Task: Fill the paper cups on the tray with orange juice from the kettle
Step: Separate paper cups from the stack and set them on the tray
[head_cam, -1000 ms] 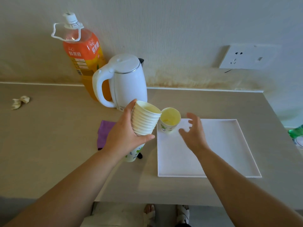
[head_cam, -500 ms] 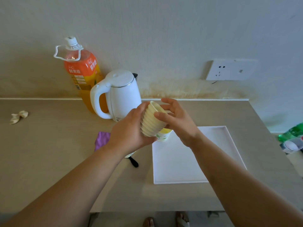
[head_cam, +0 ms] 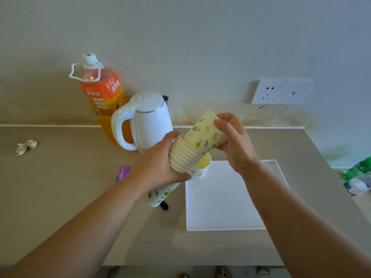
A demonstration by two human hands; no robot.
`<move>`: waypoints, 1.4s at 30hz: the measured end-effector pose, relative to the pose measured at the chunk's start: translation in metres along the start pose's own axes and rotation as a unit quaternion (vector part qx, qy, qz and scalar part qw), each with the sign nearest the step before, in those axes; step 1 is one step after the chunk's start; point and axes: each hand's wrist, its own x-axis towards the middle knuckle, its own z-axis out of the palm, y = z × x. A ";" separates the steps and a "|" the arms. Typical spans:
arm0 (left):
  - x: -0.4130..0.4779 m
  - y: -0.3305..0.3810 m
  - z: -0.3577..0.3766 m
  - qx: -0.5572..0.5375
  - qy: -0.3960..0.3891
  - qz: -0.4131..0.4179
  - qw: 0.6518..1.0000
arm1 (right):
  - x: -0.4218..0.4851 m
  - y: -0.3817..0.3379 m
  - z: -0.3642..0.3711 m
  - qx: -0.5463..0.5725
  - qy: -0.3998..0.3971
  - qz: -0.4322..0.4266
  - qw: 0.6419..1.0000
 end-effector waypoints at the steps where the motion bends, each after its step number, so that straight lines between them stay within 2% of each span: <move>1: -0.001 -0.002 0.000 -0.014 0.003 -0.003 1.000 | 0.002 -0.004 -0.004 -0.005 -0.010 0.011 1.000; 7: 0.000 0.000 0.006 -0.047 -0.010 0.006 0.999 | -0.001 0.004 -0.007 0.001 -0.126 0.094 0.988; 10: 0.002 0.000 0.008 -0.050 -0.014 0.002 0.999 | -0.002 0.007 -0.011 0.018 -0.173 0.084 0.981; 14: 0.006 -0.005 0.009 -0.064 -0.016 -0.008 0.998 | 0.006 0.008 -0.029 0.112 -0.078 0.073 0.988; 16: 0.007 -0.011 0.010 -0.067 -0.005 -0.018 0.998 | 0.009 0.010 -0.046 0.122 -0.012 0.056 0.991; 19: 0.007 -0.021 0.013 -0.089 0.013 -0.035 0.995 | 0.005 0.030 -0.069 0.019 0.078 0.053 0.995; 22: 0.007 -0.028 0.016 -0.106 0.020 -0.049 0.993 | 0.002 0.071 -0.087 -0.088 0.123 0.070 0.986; 28: 0.007 -0.031 0.020 -0.100 0.018 -0.063 0.993 | 0.002 0.121 -0.095 -0.195 0.111 0.079 0.971; 35: 0.004 -0.037 0.023 -0.106 0.021 -0.074 0.991 | 0.002 0.147 -0.091 -0.232 0.088 0.089 0.965; 42: 0.004 -0.037 0.025 -0.102 0.016 -0.084 0.991 | 0.002 0.151 -0.091 -0.275 0.109 0.096 0.950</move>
